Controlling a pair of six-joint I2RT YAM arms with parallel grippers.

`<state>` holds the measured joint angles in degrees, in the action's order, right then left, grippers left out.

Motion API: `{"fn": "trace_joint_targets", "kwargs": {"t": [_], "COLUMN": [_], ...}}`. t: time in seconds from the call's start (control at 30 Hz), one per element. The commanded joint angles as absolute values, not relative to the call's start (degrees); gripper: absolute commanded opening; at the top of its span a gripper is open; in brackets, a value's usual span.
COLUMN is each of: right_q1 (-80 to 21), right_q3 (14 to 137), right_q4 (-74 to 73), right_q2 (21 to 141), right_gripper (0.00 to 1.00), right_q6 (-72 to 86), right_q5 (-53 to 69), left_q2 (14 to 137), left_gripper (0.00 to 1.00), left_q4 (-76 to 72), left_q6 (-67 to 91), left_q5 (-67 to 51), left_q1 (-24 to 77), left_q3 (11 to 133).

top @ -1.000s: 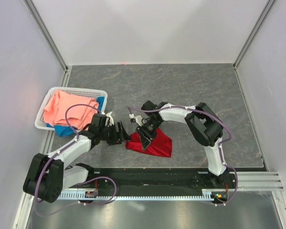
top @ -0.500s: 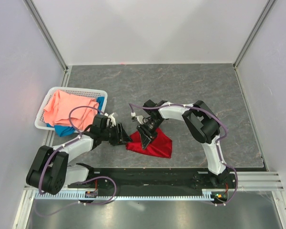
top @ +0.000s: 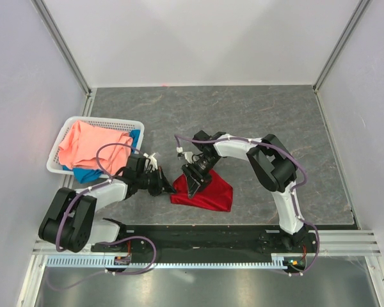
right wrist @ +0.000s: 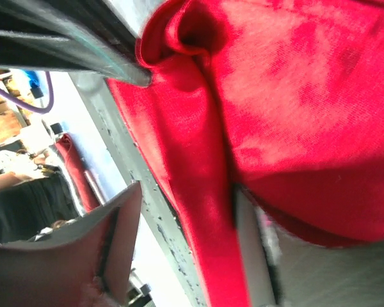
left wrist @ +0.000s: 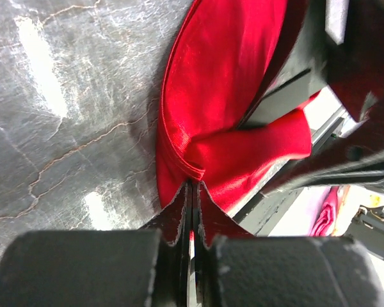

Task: Fold the napkin, place the utensils inside, and roll it up
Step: Roll the napkin with the utensil

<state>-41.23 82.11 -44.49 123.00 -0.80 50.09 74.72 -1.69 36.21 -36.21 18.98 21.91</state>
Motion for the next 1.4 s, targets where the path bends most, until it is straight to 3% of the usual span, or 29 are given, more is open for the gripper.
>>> {"fn": "trace_joint_targets", "kwargs": {"t": [0.0, 0.13, 0.33, 0.57, 0.97, 1.1, 1.27, 1.3, 1.37], "right_q1": [-40.5, -41.9, -53.8, -68.2, -69.0, -67.4, -63.8, -63.6, -62.8], "right_q3": [83.5, 76.9, 57.8, 48.8, 49.8, 50.0, 52.0, 52.5, 54.0], "right_q4": [-40.3, -33.9, -17.2, -7.7, -6.5, -7.0, -10.9, -11.9, -15.5], "right_q2": [117.5, 108.0, 88.6, 86.0, 93.2, 94.4, 95.7, 96.7, 97.7], "right_gripper": [0.72, 0.77, 0.85, 0.86, 0.78, 0.62, 0.51, 0.47, 0.43], "right_q6": [-2.0, -1.8, -3.9, -7.3, -12.6, -12.7, -12.9, -12.8, -12.0], "right_q5": [38.4, 32.2, 10.6, -11.7, -11.0, -7.3, 3.2, 4.5, 7.5], "left_q2": [75.8, 76.6, 80.4, 82.9, 83.2, 83.8, 84.1, 84.1, 83.4], "left_gripper": [0.02, 0.02, 0.02, 0.02, 0.02, 0.02, 0.02, 0.04, 0.19], "left_q4": [-1.2, 3.9, 8.8, 9.5, 9.8, 9.8, 9.8, 9.8, 9.8], "left_q6": [35.9, 35.2, 34.4, 33.7, 33.3, 33.0, 31.4, 31.2, 30.9], "left_q5": [-36.8, -35.1, -33.8, -35.2, -35.6, -36.0, -37.9, -38.0, -37.4], "left_q1": [19.2, 19.2, 18.9, 18.7, 18.7, 18.7, 18.7, 18.7, 18.8], "left_q3": [23.5, 26.4, 29.6, 31.0, 31.0, 31.2, 32.2, 32.3, 33.0]}}
